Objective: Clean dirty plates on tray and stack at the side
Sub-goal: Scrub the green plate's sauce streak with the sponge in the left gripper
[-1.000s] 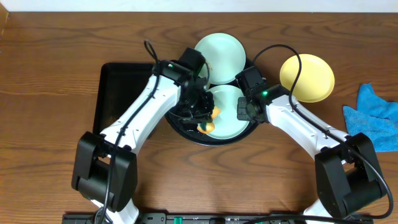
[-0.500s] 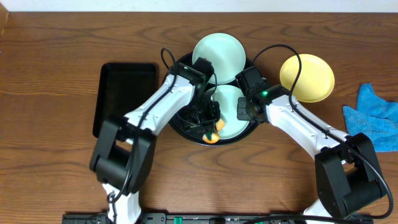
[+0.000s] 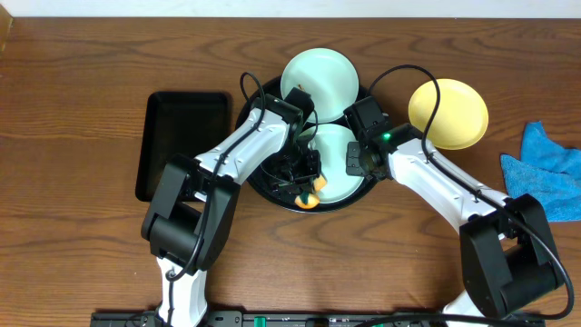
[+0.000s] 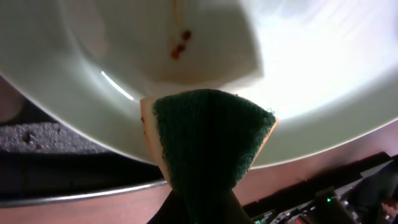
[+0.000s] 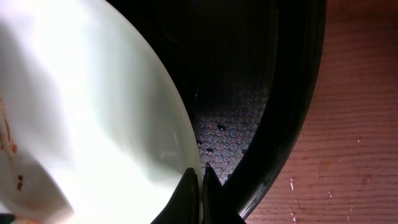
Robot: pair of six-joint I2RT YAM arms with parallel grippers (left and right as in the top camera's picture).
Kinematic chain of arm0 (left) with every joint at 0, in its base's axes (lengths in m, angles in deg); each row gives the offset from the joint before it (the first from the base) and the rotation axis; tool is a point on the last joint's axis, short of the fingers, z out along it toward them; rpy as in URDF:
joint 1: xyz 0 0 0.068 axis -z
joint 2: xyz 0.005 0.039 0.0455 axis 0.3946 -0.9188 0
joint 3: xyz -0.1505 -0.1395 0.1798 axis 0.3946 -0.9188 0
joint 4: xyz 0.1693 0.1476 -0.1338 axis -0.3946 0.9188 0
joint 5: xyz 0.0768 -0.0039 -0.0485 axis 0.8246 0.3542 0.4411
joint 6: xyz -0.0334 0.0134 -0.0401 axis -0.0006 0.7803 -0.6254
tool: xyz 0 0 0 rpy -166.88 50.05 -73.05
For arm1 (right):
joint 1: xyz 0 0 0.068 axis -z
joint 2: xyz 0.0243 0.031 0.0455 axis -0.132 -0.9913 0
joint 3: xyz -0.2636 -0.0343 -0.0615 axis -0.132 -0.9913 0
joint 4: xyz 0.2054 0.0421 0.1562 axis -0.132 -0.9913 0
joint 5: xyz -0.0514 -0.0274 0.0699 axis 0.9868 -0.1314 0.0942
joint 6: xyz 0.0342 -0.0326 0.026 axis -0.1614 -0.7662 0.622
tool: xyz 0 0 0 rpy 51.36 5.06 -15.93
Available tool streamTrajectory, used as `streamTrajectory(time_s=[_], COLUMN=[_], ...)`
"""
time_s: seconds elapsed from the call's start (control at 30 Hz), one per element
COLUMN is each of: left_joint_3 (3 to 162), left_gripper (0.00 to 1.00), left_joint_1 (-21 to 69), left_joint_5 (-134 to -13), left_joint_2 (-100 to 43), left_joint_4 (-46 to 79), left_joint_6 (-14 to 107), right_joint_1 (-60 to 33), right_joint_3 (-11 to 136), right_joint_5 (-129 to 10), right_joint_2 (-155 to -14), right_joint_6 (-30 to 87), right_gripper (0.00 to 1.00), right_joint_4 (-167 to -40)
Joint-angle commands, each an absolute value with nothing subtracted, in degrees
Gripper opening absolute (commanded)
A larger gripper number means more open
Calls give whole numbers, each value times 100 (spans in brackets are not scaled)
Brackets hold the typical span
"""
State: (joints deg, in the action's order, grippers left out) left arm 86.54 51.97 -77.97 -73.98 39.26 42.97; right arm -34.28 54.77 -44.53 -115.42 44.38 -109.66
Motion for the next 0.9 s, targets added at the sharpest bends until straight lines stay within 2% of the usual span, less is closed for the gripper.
streamTrajectory(time_s=[0.0, 0.63, 0.87], left_joint_3=[8748, 8740, 8543], left_gripper=[7, 8, 8], left_joint_1=[5199, 5199, 5199], left_joint_5=[-7661, -7554, -7554], left_joint_2=[-7422, -7435, -7448], left_joint_4=[3819, 3860, 3460], left_joint_6=[4330, 4330, 4306], right_joint_1=[-3428, -3428, -3435], right_joint_3=[5412, 5412, 5412], right_joint_5=[-4433, -4433, -4433], right_joint_2=[-11581, -11581, -11581], right_joint_6=[4462, 4462, 4462], right_gripper=[1, 1, 1], right_joint_4=[-10992, -11011, -11014])
